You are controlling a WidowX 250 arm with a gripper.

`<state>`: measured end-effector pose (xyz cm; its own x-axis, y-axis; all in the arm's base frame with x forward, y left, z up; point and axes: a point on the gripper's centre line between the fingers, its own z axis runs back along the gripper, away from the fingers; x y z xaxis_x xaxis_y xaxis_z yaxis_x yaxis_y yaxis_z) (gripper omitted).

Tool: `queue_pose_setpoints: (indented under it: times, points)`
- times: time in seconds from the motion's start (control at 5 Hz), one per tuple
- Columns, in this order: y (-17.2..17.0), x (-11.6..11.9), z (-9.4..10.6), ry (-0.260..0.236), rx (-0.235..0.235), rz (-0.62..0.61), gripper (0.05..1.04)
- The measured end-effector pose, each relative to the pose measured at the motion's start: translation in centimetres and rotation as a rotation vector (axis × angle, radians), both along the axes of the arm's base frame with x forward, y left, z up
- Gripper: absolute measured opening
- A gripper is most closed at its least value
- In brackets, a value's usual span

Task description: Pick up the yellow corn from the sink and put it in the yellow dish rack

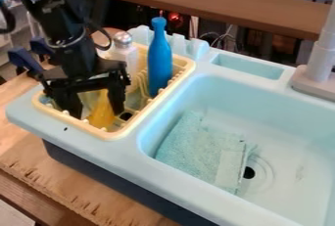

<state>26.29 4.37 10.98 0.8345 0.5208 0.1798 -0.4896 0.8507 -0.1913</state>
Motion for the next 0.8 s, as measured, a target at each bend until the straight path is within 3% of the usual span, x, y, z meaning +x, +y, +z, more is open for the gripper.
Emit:
queue_pose_setpoints:
  times: [0.2, 0.6, 0.8]
  points:
    - [-0.8, 0.3, 0.7, -0.009, 0.015, -0.027, 1.006]
    - [-5.3, 0.8, 9.4, -0.183, 0.143, -0.143, 1.006]
    - [-7.2, 0.3, 11.8, -0.173, 0.123, -0.224, 1.006]
